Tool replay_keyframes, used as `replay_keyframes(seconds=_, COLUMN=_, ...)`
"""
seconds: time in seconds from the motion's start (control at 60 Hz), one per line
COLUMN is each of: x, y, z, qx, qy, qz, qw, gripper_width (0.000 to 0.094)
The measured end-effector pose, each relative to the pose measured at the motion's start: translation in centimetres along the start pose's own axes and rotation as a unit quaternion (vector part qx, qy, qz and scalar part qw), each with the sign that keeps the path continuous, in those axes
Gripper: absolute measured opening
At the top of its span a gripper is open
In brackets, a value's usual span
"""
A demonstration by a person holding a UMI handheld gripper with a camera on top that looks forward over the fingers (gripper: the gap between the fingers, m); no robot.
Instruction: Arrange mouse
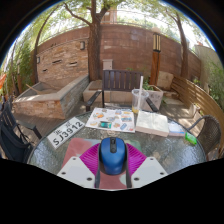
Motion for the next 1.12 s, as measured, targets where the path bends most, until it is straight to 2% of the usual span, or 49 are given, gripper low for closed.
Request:
replay_keyframes(seconds=0.067, x=-1.6, y=-0.7, z=-1.8, qx=0.006, qy=-0.026, qz=0.005, qw=1.0, gripper_width=0.0365)
replay_keyframes(seconds=0.083, x=-2.3, y=-2.1, z=-3.6, qx=0.007, qy=-0.03, qz=0.006, qw=0.999, gripper_width=0.0384)
replay_keyframes(seconds=0.183, x=-3.0, y=-3.0, z=-5.0, qx=0.01, qy=-0.051, qz=0.016, qw=0.999, gripper_width=0.0501)
replay_keyframes(seconds=0.25, x=-2.0, y=-2.6, z=-4.5, qx=0.017, qy=-0.054, qz=0.005, qw=0.998, gripper_width=0.0642)
replay_keyframes(seconds=0.317, x=0.1, y=-2.5, z=-3.7, qx=0.028, qy=-0.048, qz=0.001, qw=0.998, gripper_width=0.0862)
replay_keyframes(seconds=0.533, x=11.3, y=-2.8, z=1.3, qx=0.025, qy=-0.027, qz=-0.022, qw=0.999, gripper_width=0.0847)
replay_keyframes(seconds=0.733, x=20.2, y=-4.6, z=3.0, qx=0.015, qy=-0.028, qz=-0.038, qw=0.999, gripper_width=0.0849)
replay_keyframes(seconds=0.9, x=24.4, y=-5.8, z=2.9, qx=0.018, qy=-0.027, qz=-0.048, qw=0.998, gripper_width=0.0845)
replay_keyframes(seconds=1.117, x=26.3, y=-5.9, z=1.9, qx=0.019, qy=-0.033, qz=-0.052, qw=0.998, gripper_width=0.085)
Point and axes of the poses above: the point between the fingertips, and its own axes, seen from behind it with the camera up: y to the right, z up, x backward, against the way the camera looks, the point moved 9 cm from there along x, backward, against the way the camera looks, and after that the axes turned 12 degrees about x, right-handed, at the moved point
